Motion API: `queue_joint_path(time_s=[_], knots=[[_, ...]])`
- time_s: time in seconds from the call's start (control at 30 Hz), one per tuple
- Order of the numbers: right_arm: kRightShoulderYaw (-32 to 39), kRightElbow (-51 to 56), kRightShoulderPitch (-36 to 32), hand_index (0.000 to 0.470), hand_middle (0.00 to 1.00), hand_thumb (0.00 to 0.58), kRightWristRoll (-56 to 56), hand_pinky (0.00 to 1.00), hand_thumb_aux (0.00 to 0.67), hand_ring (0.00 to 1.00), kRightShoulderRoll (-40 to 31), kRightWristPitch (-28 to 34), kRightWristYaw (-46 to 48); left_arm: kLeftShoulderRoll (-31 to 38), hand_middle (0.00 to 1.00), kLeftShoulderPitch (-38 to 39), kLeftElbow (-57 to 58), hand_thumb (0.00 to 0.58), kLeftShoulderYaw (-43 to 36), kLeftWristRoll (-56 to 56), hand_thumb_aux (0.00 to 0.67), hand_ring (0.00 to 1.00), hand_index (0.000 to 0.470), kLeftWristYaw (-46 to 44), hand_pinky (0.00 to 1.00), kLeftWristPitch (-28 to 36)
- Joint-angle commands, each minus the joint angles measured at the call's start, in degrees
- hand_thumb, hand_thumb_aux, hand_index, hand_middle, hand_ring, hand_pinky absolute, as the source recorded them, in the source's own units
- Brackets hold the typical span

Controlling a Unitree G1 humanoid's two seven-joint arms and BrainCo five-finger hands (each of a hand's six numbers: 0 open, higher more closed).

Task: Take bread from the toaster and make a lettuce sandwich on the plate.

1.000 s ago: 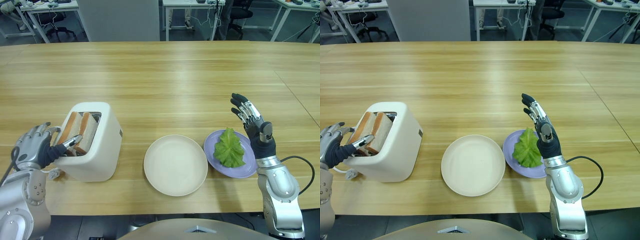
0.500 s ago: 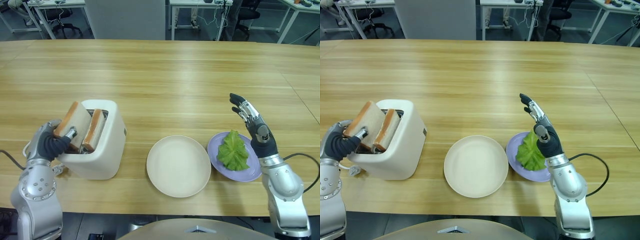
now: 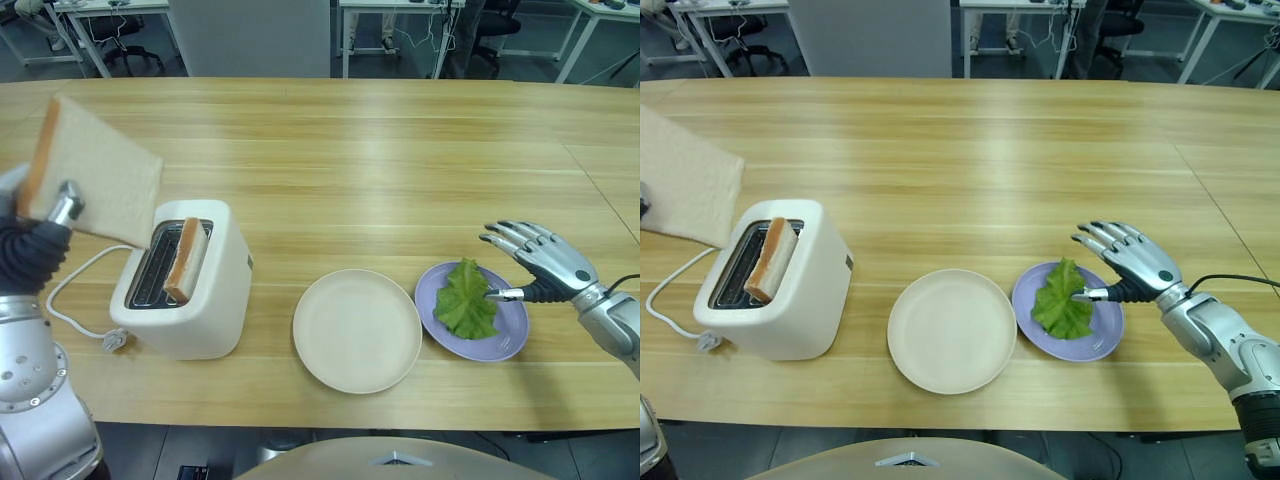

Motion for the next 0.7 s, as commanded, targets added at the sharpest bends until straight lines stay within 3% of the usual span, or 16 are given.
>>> queue_joint_path(time_s=[0.03,0.17,0.3,0.33,0.37,0.4,0.43,0.47,0.5,0.53,0.7], knots=[[7.2,11.2,-3.8,0.000,0.00,0.000,-6.2,0.00,0.000,0.00,-0.3,-2.9,-8.8,2.4,1.00,-4.6,-6.6,0.580,-1.3,-4.5,0.670,1.00,0.460,-2.7,1.00,4.4],[13.4,20.5,-8.2,0.000,0.00,0.000,-9.2,0.00,0.000,0.00,1.0,-4.1,-15.9,3.0,1.00,-9.3,-11.4,0.580,-9.7,-8.4,0.670,1.00,0.460,-5.1,1.00,10.6],[18.3,25.2,-11.8,0.009,0.00,0.023,-10.6,0.00,0.013,0.00,2.8,-4.7,-20.0,2.2,1.00,-8.6,-11.9,0.580,-23.9,-7.8,0.670,1.00,0.460,-6.3,1.00,14.5],[19.3,25.8,-12.6,0.045,0.00,0.108,-10.8,0.00,0.066,0.00,3.2,-4.7,-20.6,2.4,1.00,-7.7,-11.7,0.580,-27.9,-6.9,0.670,1.00,0.460,-6.7,1.00,14.9],[20.2,26.6,-13.4,0.058,0.00,0.136,-11.0,0.00,0.084,0.00,3.6,-4.6,-21.1,2.3,1.00,-6.7,-11.2,0.580,-31.9,-5.6,0.670,1.00,0.460,-6.6,1.00,15.1],[21.1,27.4,-14.1,0.150,0.00,0.316,-11.2,0.00,0.218,0.00,3.9,-4.6,-21.7,2.6,1.00,-5.7,-10.5,0.580,-35.5,-4.5,0.670,1.00,0.460,-6.8,1.00,15.3],[21.8,28.0,-14.8,0.238,0.00,0.445,-11.3,0.00,0.347,0.00,4.2,-4.6,-22.2,3.1,1.00,-4.5,-9.4,0.580,-39.2,-3.3,0.670,1.00,0.460,-7.3,1.00,15.0],[22.4,28.3,-15.3,0.290,0.00,0.501,-11.2,0.00,0.423,0.00,4.4,-4.7,-22.5,3.3,1.00,-3.6,-8.4,0.580,-42.2,-1.9,0.670,1.00,0.460,-7.2,1.00,14.5],[23.1,28.5,-15.7,0.381,0.00,0.563,-11.1,0.00,0.554,0.00,4.5,-4.9,-23.0,3.4,1.00,-2.7,-7.3,0.580,-44.8,-1.0,0.670,1.00,0.460,-7.2,1.00,14.1],[23.6,28.5,-16.0,0.460,0.00,0.580,-11.0,0.00,0.670,0.00,4.5,-5.0,-23.3,3.9,1.00,-1.7,-5.7,0.580,-47.6,0.3,0.670,1.00,0.460,-7.4,1.00,13.4],[24.6,27.0,-16.6,0.460,0.00,0.580,-9.6,0.00,0.670,0.00,3.8,-5.9,-24.2,5.1,1.00,0.1,2.5,0.580,-57.0,5.7,0.670,1.00,0.460,-8.0,1.00,10.1]])
